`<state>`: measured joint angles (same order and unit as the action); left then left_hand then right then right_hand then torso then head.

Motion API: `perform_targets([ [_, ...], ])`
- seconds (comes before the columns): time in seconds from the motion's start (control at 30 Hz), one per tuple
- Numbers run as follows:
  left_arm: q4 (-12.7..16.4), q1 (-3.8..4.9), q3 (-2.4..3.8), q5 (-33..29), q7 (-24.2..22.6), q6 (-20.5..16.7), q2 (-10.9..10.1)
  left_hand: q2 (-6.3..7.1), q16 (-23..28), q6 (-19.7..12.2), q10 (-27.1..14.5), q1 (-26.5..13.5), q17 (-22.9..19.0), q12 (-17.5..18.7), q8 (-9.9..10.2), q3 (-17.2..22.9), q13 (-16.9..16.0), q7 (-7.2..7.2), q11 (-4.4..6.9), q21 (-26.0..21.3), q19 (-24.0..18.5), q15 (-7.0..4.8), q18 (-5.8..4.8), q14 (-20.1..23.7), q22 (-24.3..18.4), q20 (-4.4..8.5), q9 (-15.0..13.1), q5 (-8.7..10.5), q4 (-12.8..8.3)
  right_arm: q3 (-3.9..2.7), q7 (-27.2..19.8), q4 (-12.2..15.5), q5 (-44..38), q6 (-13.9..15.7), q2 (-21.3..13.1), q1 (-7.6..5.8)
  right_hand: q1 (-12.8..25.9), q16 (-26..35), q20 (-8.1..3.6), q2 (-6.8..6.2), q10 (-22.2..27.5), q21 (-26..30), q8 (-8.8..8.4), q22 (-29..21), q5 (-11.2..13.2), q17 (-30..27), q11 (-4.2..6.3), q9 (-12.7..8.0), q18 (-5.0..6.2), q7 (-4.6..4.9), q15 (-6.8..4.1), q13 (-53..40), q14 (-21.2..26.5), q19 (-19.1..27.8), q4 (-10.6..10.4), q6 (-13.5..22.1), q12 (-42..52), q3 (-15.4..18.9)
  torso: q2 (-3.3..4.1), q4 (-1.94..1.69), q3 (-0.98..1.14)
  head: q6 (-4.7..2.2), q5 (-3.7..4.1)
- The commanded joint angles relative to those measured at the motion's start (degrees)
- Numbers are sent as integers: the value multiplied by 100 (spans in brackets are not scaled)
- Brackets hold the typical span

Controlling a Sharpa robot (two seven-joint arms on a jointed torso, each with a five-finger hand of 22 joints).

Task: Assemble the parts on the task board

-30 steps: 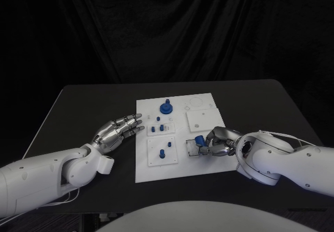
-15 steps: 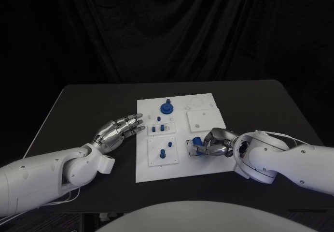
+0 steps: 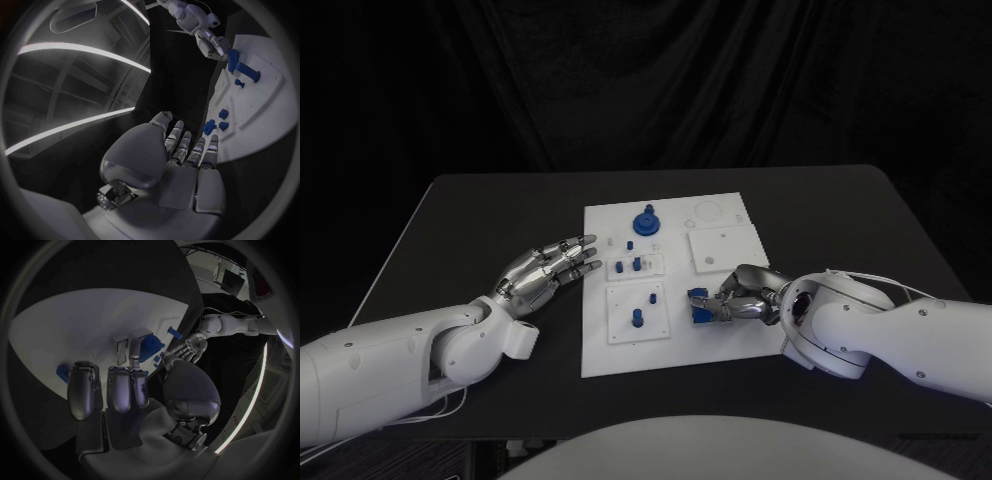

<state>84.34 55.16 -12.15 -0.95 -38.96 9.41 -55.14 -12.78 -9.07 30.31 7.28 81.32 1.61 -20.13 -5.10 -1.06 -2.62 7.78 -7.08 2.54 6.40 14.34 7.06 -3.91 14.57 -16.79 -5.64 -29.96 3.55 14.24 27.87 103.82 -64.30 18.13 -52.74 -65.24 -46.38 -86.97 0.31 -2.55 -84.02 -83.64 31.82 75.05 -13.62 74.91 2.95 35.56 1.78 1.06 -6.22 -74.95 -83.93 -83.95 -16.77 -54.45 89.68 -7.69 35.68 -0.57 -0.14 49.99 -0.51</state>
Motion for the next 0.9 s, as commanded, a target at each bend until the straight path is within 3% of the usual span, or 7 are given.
perform_targets([
  [0.03, 8, -8, 5, 0, -571, 72, 9, -1, 8, -33, -5, -60, 1, 35, 4, 37, 5, -6, -31, 27, 19, 10, -87, 9, -8, -1, 6, -39, -13, -2, -25, 1, 13, 18, 3, 16, 185, 27, 14, 48, -598, 21, -43, 1263, 167, 802, -40, 24, -3, 40, 29, -1505, -476, -327, -8, -14, 32, 191, 4, -5, 4, 1, 10],
  [0.27, 6, -9, 5, 0, -564, 78, 9, 0, 10, -36, -6, -62, 1, 37, 5, 39, 5, -6, -31, 27, 19, 11, -87, 11, -10, -1, 6, -39, -14, -2, -165, 19, 13, 263, -41, 21, 468, 25, 13, 198, -598, 21, -59, 1263, 247, 804, -39, 69, -4, 37, 27, -1505, -477, -329, -6, -26, 32, 554, -4, 4, 3, 1, -14],
  [0.43, 3, -10, 5, 0, -561, 77, 2, 0, 11, -35, -9, -64, 1, 40, 5, 42, 5, -4, -31, 26, 18, 11, -88, 11, -12, -1, 6, -39, -15, -1, -250, 63, 12, 323, -125, 22, 107, 20, 8, 343, -598, 15, -55, 1266, -214, 806, -31, 135, -5, 26, 20, -1505, -478, -333, 5, -41, 32, 731, -11, 18, 3, 1, -36],
  [0.53, 4, -11, 5, 0, -559, 78, 0, 0, 11, -35, -11, -65, 0, 42, 5, 44, 6, -3, -31, 26, 18, 12, -88, 12, -13, -1, 6, -39, -15, -1, -274, 107, 12, 261, -188, 23, -188, 17, 5, 344, -598, 16, -57, 1266, -533, 810, -29, 170, -5, 26, 19, -1505, -479, -332, 25, -17, 32, 776, -13, 9, 5, 1, -34],
  [0.57, 5, -11, 5, 0, -559, 78, -2, 0, 11, -35, -11, -65, 0, 42, 5, 44, 6, -3, -31, 26, 18, 12, -88, 12, -13, -1, 6, -39, -15, 0, -277, 127, 12, 225, -212, 25, -469, 19, 1, 319, -598, 15, -49, 1266, -819, 804, -26, 199, -5, 21, 17, -1505, -477, -333, 94, 1, 32, 775, -14, 9, 6, 1, -40],
  [0.63, 5, -11, 5, 0, -558, 78, -5, 0, 11, -35, -11, -65, 0, 42, 5, 44, 6, -3, -31, 26, 18, 12, -88, 12, -13, -1, 6, -39, -15, 0, -273, 180, 1, 136, -269, 36, -676, 17, 2, 293, -598, 12, -27, 1267, -903, 807, -22, 234, -6, 17, 14, -1505, -478, -334, 102, 9, 32, 796, -13, 4, 7, 1, -41],
  [0.9, -3, -14, 5, 0, -551, 79, -5, 0, 11, -35, -11, -65, 0, 42, 5, 44, 6, -3, -31, 26, 18, 12, -88, 12, -13, -1, 6, -39, -15, 1, -240, 292, -121, -71, -385, 83, -1407, 2, -51, 211, -598, -6, 591, 1274, -865, 831, 54, 816, -11, -76, -49, -1505, -482, -342, 196, 127, 32, 959, -16, 9, 4, 1, -30],
])
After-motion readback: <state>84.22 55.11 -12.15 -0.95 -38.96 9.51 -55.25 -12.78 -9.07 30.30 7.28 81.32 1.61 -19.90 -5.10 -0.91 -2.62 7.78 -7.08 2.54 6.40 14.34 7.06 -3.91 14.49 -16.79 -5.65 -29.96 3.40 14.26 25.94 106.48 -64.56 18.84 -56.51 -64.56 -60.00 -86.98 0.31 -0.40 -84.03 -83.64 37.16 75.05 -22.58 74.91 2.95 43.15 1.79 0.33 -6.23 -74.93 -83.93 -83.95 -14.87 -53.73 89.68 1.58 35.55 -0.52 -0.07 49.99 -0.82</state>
